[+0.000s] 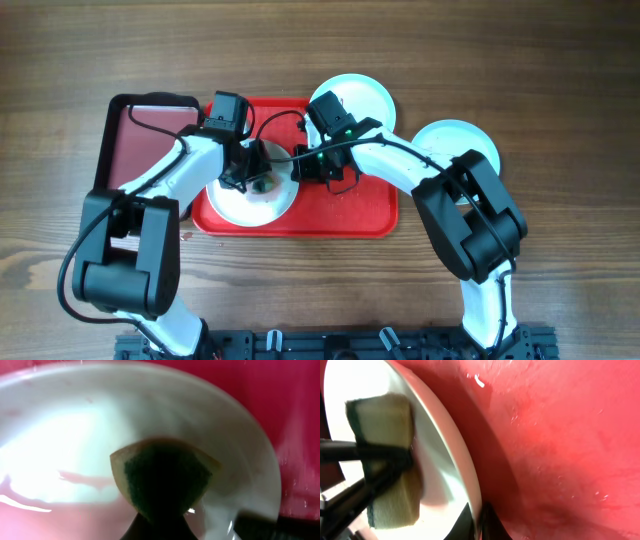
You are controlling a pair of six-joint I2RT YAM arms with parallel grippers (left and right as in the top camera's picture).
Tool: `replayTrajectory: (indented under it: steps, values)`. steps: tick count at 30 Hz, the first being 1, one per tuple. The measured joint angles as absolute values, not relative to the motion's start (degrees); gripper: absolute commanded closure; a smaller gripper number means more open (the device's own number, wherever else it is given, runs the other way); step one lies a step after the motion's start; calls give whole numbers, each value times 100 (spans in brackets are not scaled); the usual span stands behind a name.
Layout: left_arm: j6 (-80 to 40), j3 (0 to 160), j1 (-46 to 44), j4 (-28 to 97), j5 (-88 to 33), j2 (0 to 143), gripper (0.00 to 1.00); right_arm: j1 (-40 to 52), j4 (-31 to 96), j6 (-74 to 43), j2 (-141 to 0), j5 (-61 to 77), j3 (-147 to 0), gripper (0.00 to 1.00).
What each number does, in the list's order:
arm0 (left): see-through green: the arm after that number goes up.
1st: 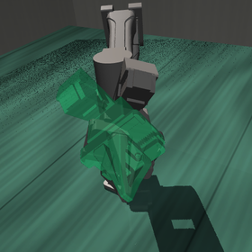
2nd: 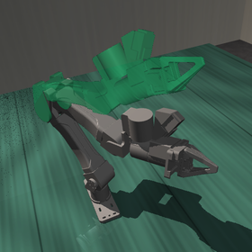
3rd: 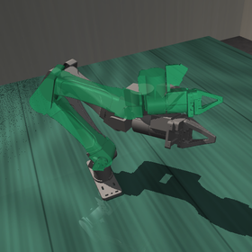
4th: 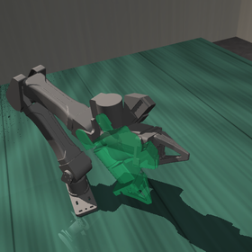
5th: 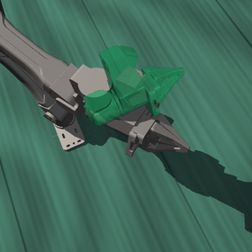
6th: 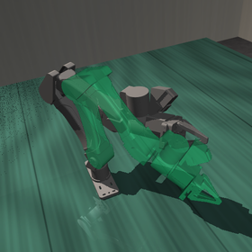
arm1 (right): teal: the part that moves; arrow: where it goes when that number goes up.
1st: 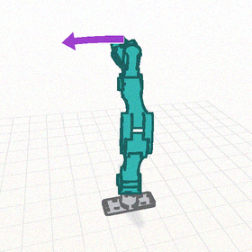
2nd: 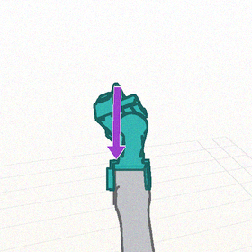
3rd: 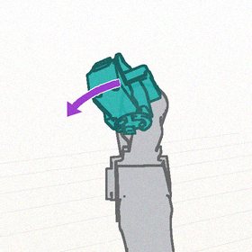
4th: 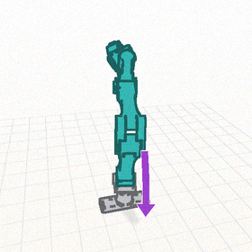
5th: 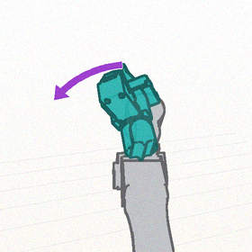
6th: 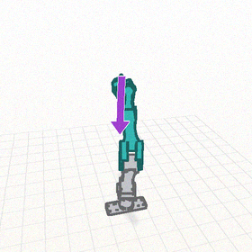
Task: Clean dirty plates on tray and stack at the side
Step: 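Scrub the held plate with the sponge in the left gripper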
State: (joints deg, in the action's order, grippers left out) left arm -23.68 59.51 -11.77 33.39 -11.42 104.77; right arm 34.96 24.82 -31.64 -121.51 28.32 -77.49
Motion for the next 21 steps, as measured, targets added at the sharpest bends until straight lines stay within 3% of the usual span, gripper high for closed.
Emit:
replayTrajectory:
  steps: [6,9,12,17,21]
  values:
    - [-609,5789,-1094,3942,-3142,10645,96,3496,2480,-3159,-12156,2853,-7749,96]
    - [-158,5747,-1096,3990,-3339,10702,96,3498,2482,-3138,-12158,2880,-7749,96]
    - [-318,5774,-1155,4016,-2923,10643,96,3498,2475,-3140,-12160,2893,-7749,96]
    - [-1863,5933,-1273,4112,-399,10388,96,3509,2447,-3142,-12169,2910,-7749,96]
    - [-2143,5918,-1323,3938,47,10357,96,3553,2373,-3151,-12189,2936,-7749,96]
